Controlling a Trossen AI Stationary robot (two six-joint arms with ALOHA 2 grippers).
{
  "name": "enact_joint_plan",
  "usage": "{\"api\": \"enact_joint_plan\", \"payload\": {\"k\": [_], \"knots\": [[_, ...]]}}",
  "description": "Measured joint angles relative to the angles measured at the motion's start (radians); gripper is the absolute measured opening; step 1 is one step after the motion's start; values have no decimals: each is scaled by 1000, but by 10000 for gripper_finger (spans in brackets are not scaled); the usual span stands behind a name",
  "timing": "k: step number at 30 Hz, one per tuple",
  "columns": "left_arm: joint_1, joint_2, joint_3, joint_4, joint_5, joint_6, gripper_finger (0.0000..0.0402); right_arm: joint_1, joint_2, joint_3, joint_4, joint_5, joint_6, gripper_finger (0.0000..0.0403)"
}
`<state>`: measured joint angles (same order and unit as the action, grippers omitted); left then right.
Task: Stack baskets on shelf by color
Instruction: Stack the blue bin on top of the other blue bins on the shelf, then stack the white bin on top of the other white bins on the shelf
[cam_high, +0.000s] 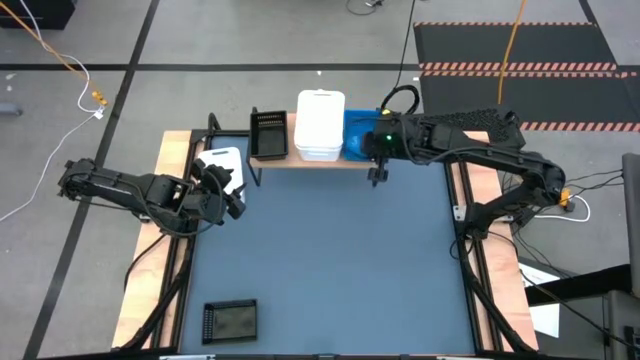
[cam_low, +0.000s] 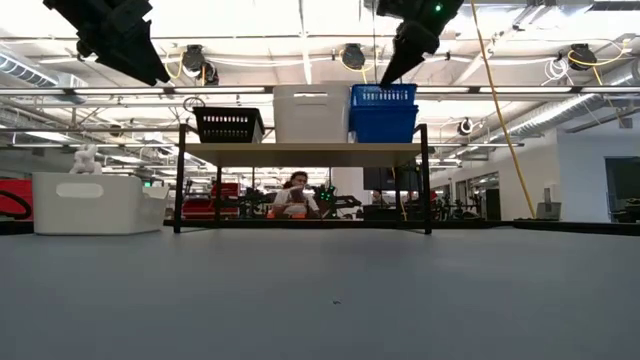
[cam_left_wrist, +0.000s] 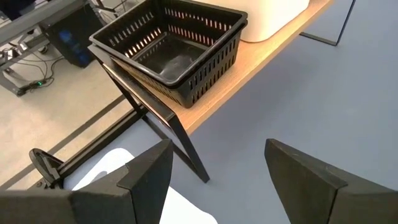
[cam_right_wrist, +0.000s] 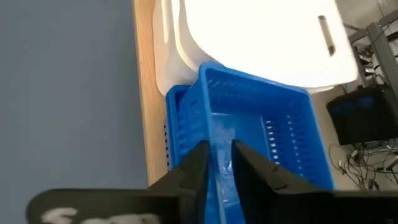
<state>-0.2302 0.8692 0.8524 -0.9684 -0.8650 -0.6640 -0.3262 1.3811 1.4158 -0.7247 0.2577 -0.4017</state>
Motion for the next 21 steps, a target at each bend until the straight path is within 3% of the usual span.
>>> {"api": "enact_joint_plan", "payload": {"k": [8,13,17,21], "knots": [[0,0,0,0,0,4,257,22,-34,0,41,2,111,140],[0,0,0,0,0,4,257,93,-36,-3,88,-44,164,154],[0,0,0,0,0,5,257,207,-26,-117,310,-219,211,152],[0,0,0,-12,9,-1,257,348,53,-287,617,-264,263,151]]}}
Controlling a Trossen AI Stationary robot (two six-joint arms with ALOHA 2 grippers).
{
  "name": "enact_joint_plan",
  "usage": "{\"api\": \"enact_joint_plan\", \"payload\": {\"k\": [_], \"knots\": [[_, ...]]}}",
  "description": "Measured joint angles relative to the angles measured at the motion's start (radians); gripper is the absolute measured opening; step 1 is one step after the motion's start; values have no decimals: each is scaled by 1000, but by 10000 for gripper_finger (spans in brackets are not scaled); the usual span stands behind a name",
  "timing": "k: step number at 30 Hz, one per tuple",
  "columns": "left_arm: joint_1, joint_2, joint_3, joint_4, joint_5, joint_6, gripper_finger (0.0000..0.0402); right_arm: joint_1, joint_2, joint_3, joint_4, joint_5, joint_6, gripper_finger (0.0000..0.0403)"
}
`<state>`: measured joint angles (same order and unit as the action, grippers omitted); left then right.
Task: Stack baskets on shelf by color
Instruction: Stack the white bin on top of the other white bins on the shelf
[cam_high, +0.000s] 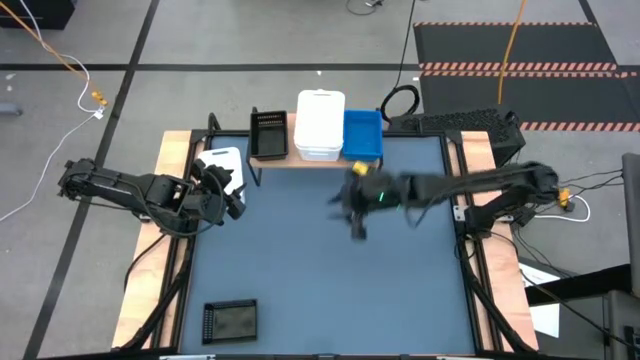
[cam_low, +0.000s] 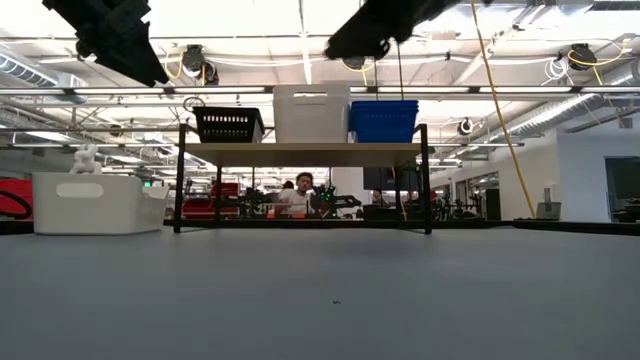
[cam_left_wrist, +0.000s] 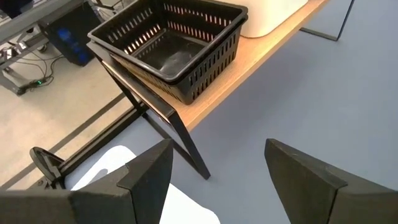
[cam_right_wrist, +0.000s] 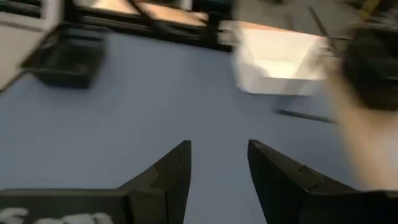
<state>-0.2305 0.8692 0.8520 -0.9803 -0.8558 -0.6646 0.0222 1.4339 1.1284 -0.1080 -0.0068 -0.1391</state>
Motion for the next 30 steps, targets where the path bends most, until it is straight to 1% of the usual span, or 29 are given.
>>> {"api": "enact_joint_plan", "payload": {"k": [2,5,7,10,13,15,16,18,20,24,26,28,30], "knots": [[0,0,0,0,1,-19,257,59,72,-38,143,3,37,152],[0,2,-1,1,3,-60,257,112,201,-21,257,8,120,153],[0,4,-14,2,12,-76,257,132,285,25,266,-12,137,153],[0,4,-45,1,18,-82,257,145,397,130,250,-55,126,153],[1,4,-64,-10,18,-94,257,150,481,242,222,-99,65,153],[1,4,-65,-23,24,-108,257,151,527,313,194,-90,2,153],[1,4,-65,-29,32,-118,257,150,550,350,189,-69,-24,153],[1,2,-65,-47,52,-164,257,145,605,437,212,19,-71,153],[1,-1,-65,-57,54,-205,257,135,688,560,224,91,-102,153],[1,0,-65,-96,54,-257,257,111,905,824,204,138,-183,153],[1,-5,-65,-127,55,-277,257,98,1003,939,194,211,-237,153],[1,-11,-65,-170,54,-308,257,86,1070,1030,197,278,-278,153],[-3,-20,-65,-223,54,-349,257,65,1105,1092,202,303,-290,153]]}}
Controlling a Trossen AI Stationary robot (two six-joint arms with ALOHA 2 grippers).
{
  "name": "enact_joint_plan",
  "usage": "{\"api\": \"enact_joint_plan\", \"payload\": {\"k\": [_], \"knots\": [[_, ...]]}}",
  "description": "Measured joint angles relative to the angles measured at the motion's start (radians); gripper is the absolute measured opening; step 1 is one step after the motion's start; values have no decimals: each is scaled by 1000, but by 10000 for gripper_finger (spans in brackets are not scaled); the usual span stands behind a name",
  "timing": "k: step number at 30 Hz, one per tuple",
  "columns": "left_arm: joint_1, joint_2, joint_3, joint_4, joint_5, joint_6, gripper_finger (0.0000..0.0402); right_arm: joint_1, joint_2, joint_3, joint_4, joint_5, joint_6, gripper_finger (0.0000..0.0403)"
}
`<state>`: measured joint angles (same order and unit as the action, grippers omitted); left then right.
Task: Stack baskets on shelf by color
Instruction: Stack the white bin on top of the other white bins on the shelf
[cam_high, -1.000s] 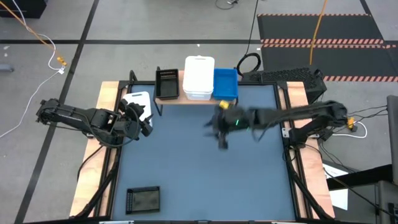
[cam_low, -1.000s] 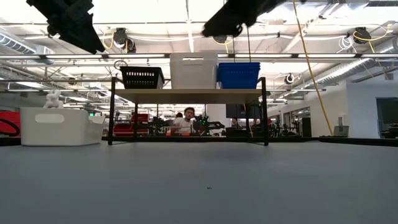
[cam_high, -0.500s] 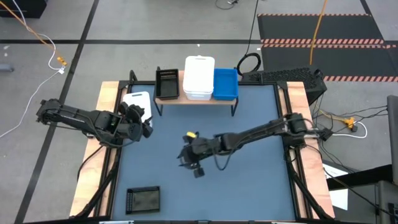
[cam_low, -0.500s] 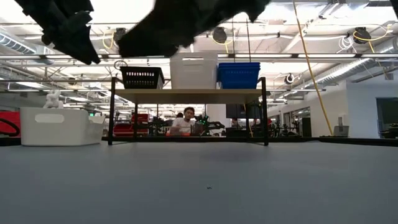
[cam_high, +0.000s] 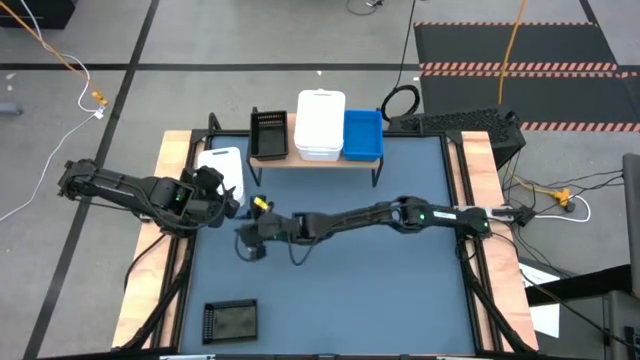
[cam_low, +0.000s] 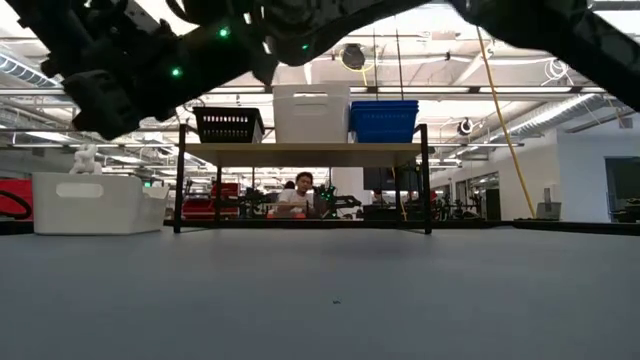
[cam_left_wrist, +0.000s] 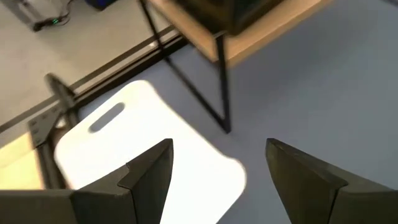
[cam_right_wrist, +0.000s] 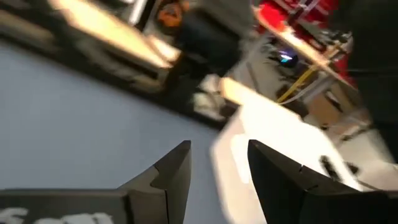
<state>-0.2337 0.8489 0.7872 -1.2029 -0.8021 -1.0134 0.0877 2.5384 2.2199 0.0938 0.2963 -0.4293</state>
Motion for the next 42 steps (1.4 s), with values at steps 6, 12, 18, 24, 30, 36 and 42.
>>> {"api": "enact_joint_plan", "payload": {"k": [6,12,18,24,30,36,42], "knots": [[-4,-14,0,-108,-11,-97,257,-81,17,22,-12,-62,133,153],[-3,-13,1,-101,-19,-125,257,-153,26,23,7,-149,192,153],[0,-13,1,-78,-40,-125,257,-154,34,21,-8,-170,187,153],[34,-13,2,-73,-62,-96,257,-140,44,22,58,-169,159,153],[84,-14,2,-69,-61,-41,257,-139,84,21,122,-143,143,153],[131,-14,2,-33,-58,30,257,-146,118,21,174,-156,147,153],[167,-13,2,75,-39,154,257,-169,128,21,177,-195,164,153]]}}
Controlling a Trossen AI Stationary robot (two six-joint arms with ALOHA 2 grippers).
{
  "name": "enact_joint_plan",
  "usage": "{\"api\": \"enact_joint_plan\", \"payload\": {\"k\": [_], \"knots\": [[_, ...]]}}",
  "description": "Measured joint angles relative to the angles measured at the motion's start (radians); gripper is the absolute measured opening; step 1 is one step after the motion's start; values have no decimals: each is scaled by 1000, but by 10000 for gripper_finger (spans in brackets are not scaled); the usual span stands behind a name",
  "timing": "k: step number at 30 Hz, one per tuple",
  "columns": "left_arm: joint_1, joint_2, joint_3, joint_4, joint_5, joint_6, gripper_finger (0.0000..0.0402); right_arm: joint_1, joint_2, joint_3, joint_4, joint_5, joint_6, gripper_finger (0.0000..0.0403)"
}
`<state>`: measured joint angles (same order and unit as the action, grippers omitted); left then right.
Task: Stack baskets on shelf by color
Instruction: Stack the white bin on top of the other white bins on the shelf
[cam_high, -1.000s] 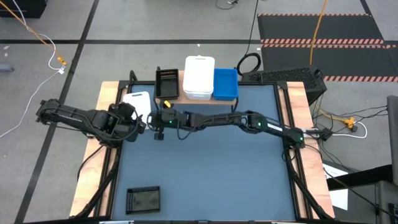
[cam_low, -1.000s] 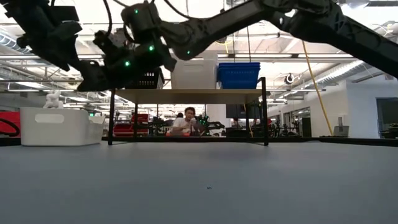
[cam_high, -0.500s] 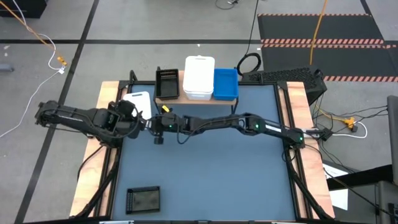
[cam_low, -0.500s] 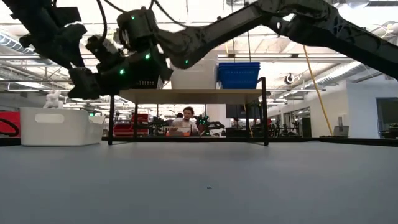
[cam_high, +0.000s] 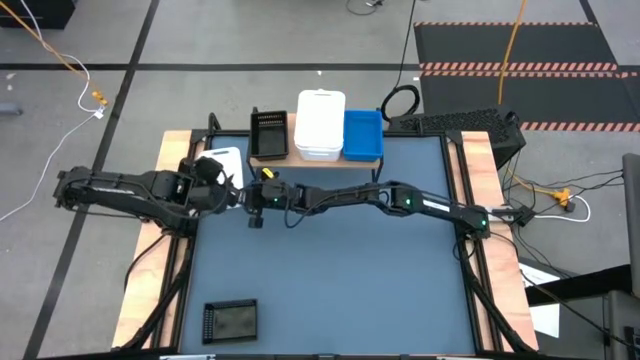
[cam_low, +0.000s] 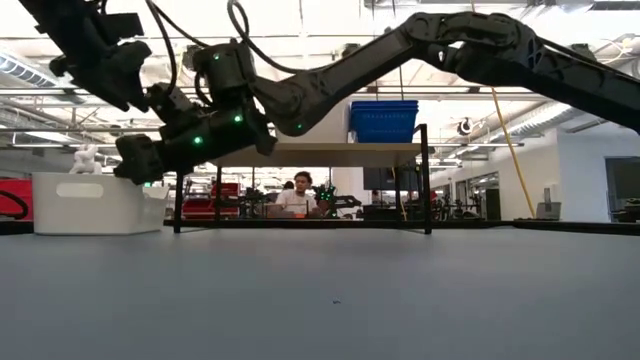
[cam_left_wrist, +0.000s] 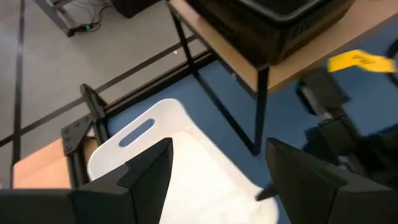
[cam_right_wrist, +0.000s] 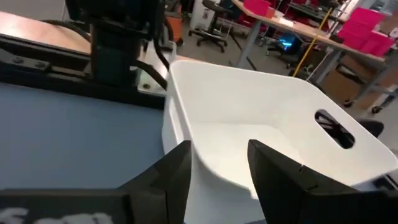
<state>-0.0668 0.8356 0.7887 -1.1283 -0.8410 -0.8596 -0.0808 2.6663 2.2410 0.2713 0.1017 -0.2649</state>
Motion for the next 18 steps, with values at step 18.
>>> {"api": "enact_joint_plan", "payload": {"k": [18], "knots": [[9,0,0,32,41,65,257,-12,31,2,-63,-202,37,123]]}}
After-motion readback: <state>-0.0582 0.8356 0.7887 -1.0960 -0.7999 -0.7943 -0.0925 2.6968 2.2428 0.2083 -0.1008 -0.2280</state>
